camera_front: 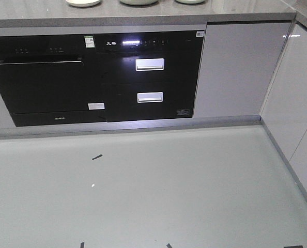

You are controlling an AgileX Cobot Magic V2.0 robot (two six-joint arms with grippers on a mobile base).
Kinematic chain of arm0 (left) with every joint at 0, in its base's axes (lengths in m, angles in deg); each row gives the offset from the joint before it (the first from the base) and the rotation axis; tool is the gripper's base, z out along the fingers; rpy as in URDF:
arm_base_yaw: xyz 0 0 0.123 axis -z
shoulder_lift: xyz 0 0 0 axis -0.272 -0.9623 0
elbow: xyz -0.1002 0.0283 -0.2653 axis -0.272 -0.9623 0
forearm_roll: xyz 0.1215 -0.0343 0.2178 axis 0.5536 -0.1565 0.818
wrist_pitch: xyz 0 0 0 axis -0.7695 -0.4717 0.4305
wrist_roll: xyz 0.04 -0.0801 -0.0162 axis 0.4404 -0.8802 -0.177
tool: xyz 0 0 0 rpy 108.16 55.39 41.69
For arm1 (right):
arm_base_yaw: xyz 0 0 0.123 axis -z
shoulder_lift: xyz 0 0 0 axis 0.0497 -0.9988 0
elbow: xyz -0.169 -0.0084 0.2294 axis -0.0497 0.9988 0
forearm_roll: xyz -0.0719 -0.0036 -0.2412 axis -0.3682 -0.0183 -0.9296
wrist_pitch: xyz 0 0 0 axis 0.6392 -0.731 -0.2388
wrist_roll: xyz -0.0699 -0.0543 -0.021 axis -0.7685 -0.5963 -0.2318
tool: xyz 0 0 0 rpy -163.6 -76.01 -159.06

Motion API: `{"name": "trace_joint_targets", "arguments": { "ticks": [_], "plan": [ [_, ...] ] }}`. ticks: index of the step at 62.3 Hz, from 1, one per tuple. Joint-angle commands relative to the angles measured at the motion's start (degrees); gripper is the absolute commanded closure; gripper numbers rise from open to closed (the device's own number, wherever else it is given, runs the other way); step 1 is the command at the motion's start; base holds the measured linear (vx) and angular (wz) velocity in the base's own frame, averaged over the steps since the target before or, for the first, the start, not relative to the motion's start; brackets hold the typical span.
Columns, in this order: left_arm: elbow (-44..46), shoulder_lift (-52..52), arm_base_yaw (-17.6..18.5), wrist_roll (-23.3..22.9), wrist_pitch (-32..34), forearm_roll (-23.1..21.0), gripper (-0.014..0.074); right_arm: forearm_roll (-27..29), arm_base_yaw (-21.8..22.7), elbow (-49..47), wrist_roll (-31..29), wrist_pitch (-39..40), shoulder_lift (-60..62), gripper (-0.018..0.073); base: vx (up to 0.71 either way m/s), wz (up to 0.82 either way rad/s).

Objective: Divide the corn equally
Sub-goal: 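Continue driving forward toward the counter holding the corn pot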

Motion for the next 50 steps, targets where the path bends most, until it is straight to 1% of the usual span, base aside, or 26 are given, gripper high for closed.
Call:
{"name": "trace_joint_targets", "arguments": {
  "ticks": [1, 50],
  "plan": [
    [-0.2, 1.0, 0.1, -0.7, 3.9, -0.1, 0.0603, -0.6, -0.2, 0.5, -0.4, 4.1, 0.3, 0.0561, 0.1, -0.03],
    [-0.2, 1.0, 0.1, -0.7, 3.9, -0.1, 0.0603, -0.6, -0.2, 0.5, -0.4, 4.1, 0.3, 0.0561, 0.12, 0.01]
  ]
}}
